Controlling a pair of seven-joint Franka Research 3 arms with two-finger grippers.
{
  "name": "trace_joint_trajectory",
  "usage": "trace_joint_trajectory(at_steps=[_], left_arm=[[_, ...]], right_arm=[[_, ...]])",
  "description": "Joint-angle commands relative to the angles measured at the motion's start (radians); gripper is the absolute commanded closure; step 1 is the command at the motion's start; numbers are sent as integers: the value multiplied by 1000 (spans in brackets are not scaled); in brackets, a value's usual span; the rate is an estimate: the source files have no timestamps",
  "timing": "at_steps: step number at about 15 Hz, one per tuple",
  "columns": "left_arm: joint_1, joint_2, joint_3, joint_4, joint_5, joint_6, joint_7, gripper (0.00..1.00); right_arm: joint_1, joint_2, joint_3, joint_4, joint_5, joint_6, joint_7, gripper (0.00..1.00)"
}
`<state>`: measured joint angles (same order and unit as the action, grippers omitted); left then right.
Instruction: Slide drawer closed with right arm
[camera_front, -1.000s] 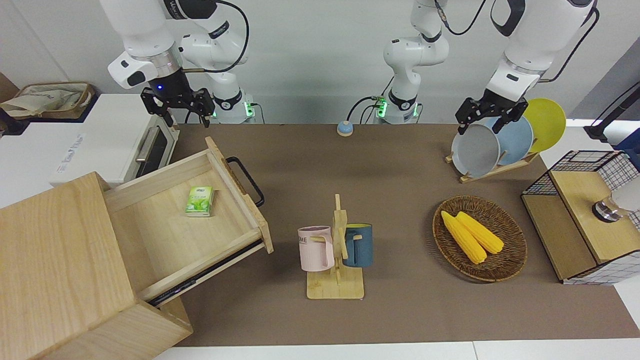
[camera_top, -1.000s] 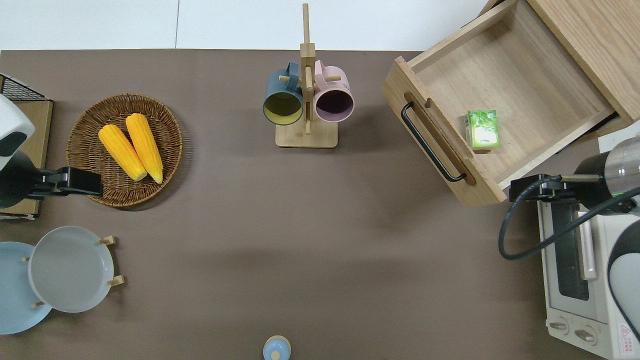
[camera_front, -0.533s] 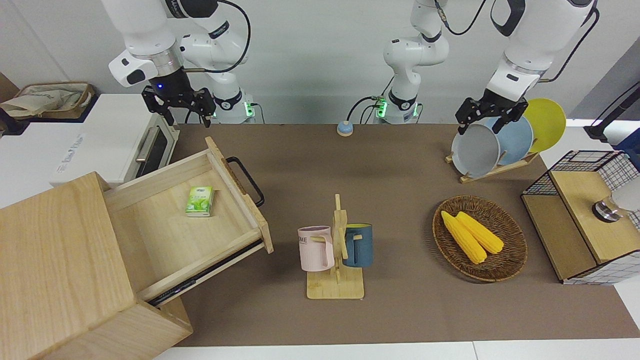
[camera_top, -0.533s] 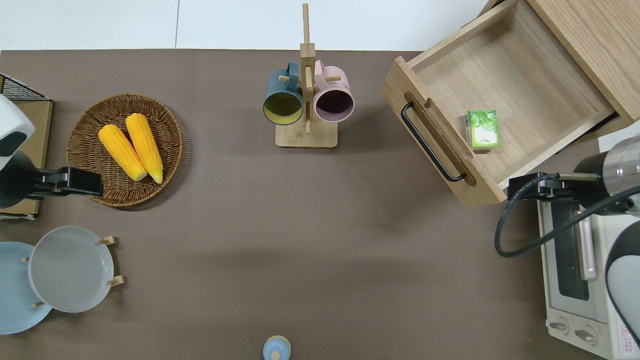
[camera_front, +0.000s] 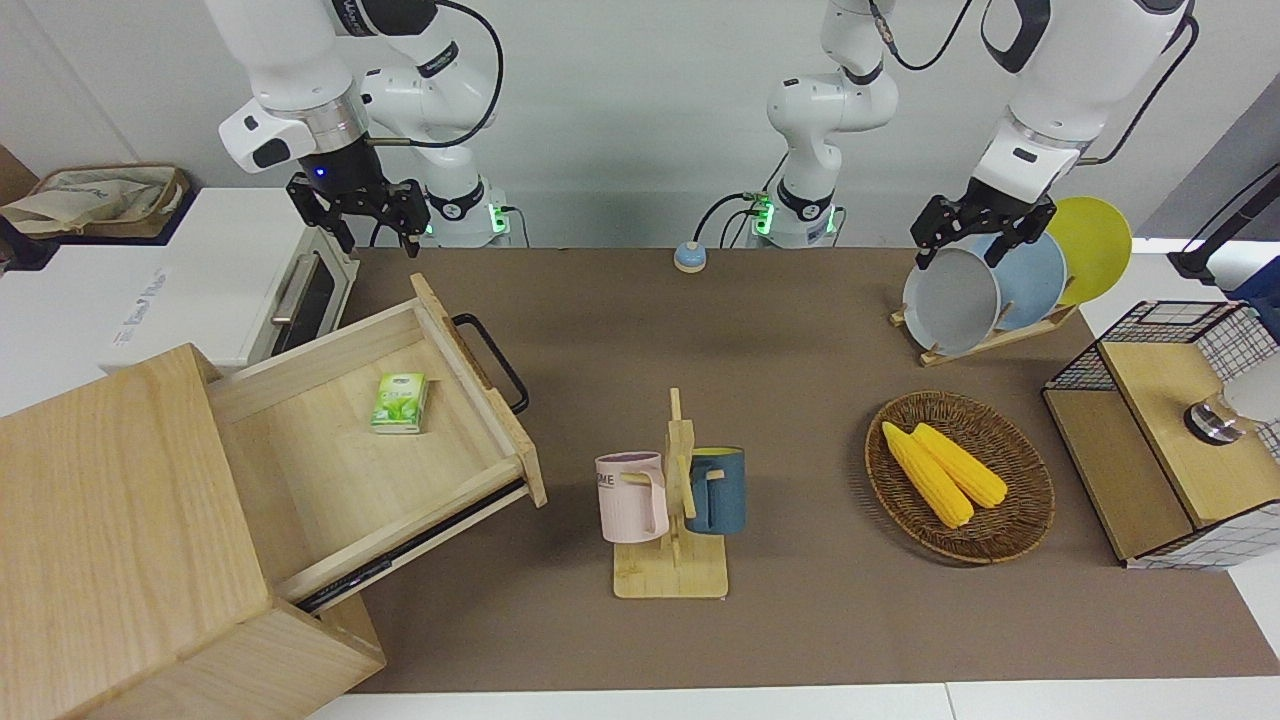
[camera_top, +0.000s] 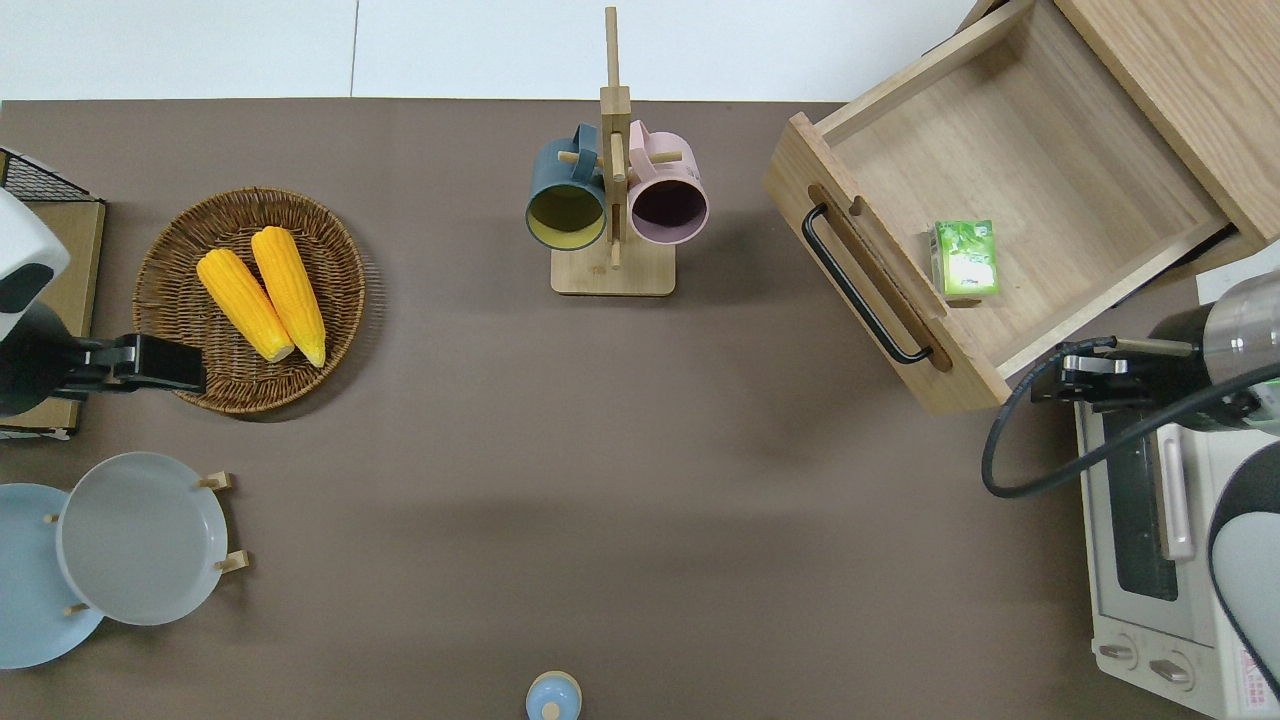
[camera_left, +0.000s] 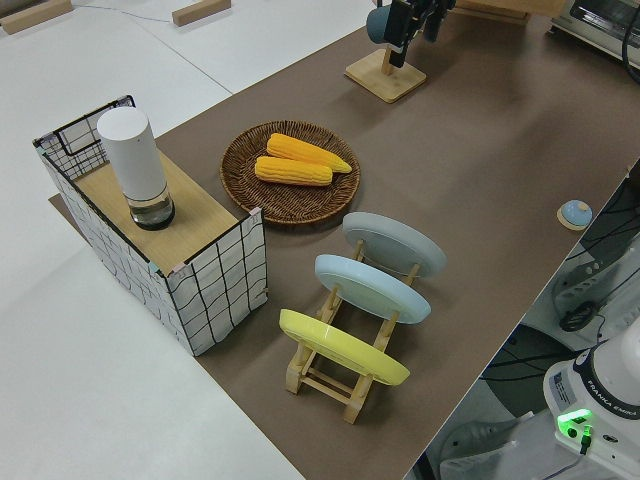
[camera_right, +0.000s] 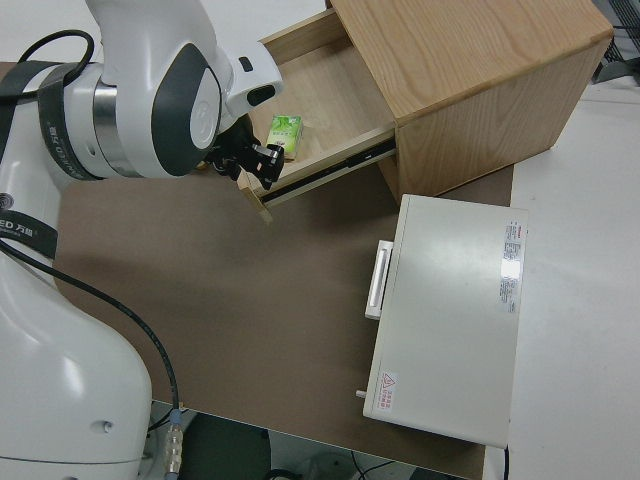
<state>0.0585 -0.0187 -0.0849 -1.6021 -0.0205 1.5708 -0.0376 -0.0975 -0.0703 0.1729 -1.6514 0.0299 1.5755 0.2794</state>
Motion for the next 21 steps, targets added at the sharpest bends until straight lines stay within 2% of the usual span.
trace_joint_trajectory(at_steps=[1,4,6,10,16,18,21], left_arm=[[-6,-9,2,1,13,-5,7,5],[-5,-9,2,1,13,-5,7,2],[-6,-7,4,1,13,-5,7,2],[-6,-9,4,1,13,-5,7,5],[-6,-7,2,1,13,-5,5,2],[-5,-7,4,1,13,-5,7,2],[-5,-9,4,1,13,-5,5,5]], right_arm=[[-4,-11,14,-7,30,6,86,865],[-4,-11,30,-7,54,8,228,933],[-4,-13,43,-7,65,6,280,1000],[15,-14,48,-7,96,14,472,1000],[27,-14,115,-13,111,24,655,1000],[38,-14,129,-21,111,53,702,1000],[45,-13,178,-74,116,118,773,1000]])
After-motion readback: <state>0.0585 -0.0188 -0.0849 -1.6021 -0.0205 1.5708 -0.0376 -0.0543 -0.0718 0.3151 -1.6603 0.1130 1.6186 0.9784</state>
